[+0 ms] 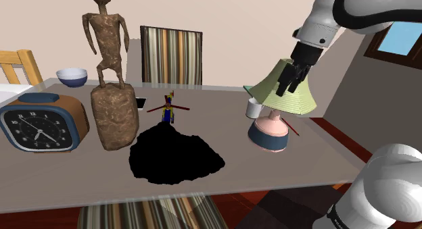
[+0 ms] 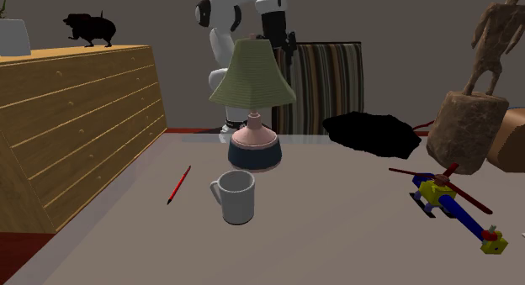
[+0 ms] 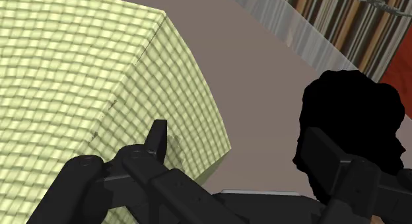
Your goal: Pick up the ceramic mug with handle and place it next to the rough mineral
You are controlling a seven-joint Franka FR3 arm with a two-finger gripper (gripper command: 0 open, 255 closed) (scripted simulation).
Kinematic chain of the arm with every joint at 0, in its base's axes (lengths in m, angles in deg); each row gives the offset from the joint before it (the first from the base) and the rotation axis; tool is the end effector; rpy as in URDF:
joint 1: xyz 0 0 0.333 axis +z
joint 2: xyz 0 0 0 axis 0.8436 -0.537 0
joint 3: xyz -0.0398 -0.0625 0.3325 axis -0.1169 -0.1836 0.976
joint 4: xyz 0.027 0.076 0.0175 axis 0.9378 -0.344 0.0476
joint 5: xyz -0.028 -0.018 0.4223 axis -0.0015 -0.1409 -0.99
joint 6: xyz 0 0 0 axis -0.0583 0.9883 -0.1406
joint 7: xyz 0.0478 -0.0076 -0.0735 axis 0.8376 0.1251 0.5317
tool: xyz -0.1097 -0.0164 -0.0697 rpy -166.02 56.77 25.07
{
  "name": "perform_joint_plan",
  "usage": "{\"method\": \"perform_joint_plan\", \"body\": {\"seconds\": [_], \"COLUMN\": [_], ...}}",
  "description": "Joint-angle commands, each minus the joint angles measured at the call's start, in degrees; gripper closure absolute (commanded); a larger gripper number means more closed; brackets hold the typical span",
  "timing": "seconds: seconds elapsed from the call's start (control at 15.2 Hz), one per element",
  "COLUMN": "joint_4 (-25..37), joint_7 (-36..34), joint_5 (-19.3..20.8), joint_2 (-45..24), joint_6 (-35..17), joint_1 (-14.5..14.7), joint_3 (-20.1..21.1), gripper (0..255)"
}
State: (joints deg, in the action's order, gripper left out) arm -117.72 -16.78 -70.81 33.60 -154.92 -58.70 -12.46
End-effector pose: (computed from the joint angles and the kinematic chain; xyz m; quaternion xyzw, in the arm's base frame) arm 0.3314 0.0035 0.5805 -0.9977 -0.0030 -0.0577 0.0364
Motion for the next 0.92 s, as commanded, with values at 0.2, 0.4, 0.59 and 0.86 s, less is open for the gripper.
{"method": "perform_joint_plan", "body": {"seconds": [0.2,0.4,0.59,0.86], "joint_4": [-0.1,0.4,1.7,3.9], "joint_7": [3.2,6.2,9.1,10.9], "joint_5": [1.8,3.4,4.8,4.8], "joint_2": [-4.5,-9.5,-15.0,-15.6], "joint_6": [-3.9,-7.8,-11.4,-30.1], "joint_1": [-0.7,-1.4,-1.8,-1.9], "joint_3": [-2.0,-3.9,-5.8,-7.1], "gripper": [0,0,0,0]}}
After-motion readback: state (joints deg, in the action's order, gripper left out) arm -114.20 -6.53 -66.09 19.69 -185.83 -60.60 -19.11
